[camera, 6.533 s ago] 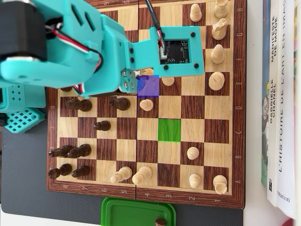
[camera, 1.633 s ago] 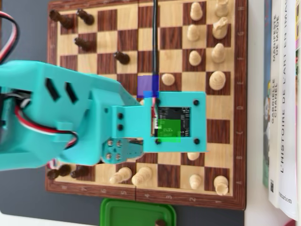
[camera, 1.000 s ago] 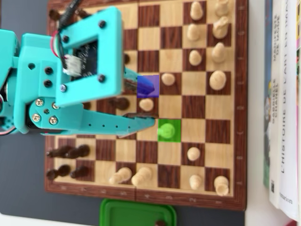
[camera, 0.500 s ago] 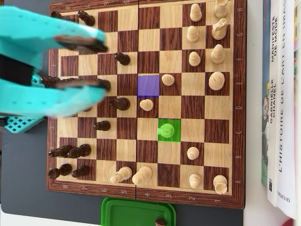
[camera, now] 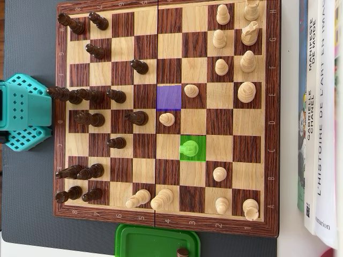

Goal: Play chess

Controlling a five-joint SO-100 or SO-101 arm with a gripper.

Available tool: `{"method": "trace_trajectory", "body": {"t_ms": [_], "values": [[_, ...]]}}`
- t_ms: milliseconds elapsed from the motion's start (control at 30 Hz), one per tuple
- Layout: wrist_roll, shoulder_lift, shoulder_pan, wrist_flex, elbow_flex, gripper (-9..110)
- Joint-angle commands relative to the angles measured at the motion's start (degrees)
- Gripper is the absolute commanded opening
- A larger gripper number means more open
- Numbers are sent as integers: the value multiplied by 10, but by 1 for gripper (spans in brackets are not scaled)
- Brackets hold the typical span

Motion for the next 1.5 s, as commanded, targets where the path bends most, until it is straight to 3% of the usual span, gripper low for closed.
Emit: {"method": "trace_trajectory", "body": {"t_ms": [0,333,933,1467], "values": [[-3,34,11,-38,9,15],[-4,168,9,-154,93,15],[-4,168,10,-476,92,15],[3,168,9,-483,92,15]]}}
